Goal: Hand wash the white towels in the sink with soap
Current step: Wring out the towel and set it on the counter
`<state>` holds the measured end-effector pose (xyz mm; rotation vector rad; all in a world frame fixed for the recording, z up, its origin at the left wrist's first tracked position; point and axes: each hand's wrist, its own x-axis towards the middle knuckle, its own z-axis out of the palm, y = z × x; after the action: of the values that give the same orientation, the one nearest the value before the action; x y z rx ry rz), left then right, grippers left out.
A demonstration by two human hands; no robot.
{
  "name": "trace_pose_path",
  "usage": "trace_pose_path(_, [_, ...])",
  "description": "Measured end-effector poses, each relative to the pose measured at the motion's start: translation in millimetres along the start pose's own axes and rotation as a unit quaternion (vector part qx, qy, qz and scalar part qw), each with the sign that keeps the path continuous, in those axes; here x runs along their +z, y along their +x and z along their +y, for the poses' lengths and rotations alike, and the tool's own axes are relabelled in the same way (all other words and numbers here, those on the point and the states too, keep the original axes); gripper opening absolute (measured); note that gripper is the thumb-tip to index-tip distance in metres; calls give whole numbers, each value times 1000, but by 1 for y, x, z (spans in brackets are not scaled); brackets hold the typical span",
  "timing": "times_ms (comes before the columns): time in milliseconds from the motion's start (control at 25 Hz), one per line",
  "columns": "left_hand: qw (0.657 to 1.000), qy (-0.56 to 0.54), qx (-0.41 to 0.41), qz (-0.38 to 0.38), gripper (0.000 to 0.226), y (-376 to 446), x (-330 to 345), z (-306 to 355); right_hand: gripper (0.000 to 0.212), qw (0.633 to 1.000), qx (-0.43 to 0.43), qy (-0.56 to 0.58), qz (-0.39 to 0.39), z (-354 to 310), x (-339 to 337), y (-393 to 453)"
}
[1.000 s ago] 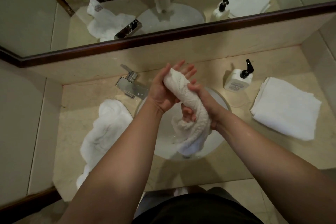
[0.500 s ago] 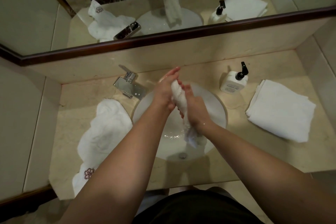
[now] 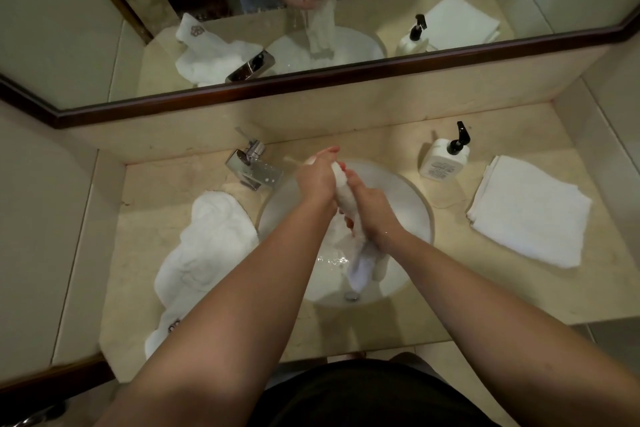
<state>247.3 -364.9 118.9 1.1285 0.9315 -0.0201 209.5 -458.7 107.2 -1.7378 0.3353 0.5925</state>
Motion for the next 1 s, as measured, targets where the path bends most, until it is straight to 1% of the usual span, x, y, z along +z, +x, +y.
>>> trace_pose_path(120, [998, 57, 30, -13, 17, -7, 2, 9, 65, 993, 41, 63, -94, -10, -12, -10])
trace_pose_path(160, [997, 73, 24, -29, 15, -9, 1, 14, 63, 989, 48, 76, -115, -11, -15, -13])
trace_pose_path(200, [994, 89, 15, -66, 12, -10, 0, 20, 61, 986, 53, 88, -129, -13, -17, -15])
trace_pose_path(240, [987, 101, 8, -126, 14, -11, -4, 26, 61, 984, 57, 101, -138, -14, -20, -16])
trace_pose_path(280, [975, 95, -5, -202, 21, -11, -8, 30, 62, 981, 59, 110, -147, -16, -22, -16])
trace_pose_path(360, [937, 12, -39, -346, 34, -7, -19, 36, 64, 973, 71, 126, -180, -23, -28, -18])
trace_pose_path(440, [893, -84, -56, -438, 40, -4, -26, 37, 62, 952, 101, 161, -242, -29, -32, -18])
trace_pose_path(520, [857, -150, -65, -489, 44, -6, -27, 39, 60, 923, 125, 196, -307, -35, -35, -16])
trace_pose_path(560, [853, -166, -62, -492, 42, -9, -25, 39, 60, 908, 132, 214, -336, -36, -36, -15])
trace_pose_path(600, [861, -167, -55, -477, 38, -10, -21, 40, 61, 896, 135, 230, -354, -37, -37, -14])
trace_pose_path(640, [879, -158, -46, -447, 33, -12, -18, 41, 64, 894, 137, 241, -353, -37, -36, -15])
trace_pose_path(680, [901, -142, -39, -409, 30, -13, -14, 43, 68, 901, 135, 243, -333, -38, -34, -17])
trace_pose_path(760, [937, -96, -31, -333, 25, -13, -7, 43, 77, 940, 106, 216, -240, -39, -26, -23])
trace_pose_path(840, [963, -58, -22, -264, 19, -13, -3, 37, 79, 975, 69, 173, -123, -36, -15, -27])
trace_pose_path(920, [981, -25, 5, -190, 17, -14, -2, 29, 78, 992, 32, 113, -36, -29, -4, -25])
trace_pose_path(1000, [990, 29, 53, -125, 22, -14, -2, 20, 79, 998, -3, 53, 18, -20, 4, -23])
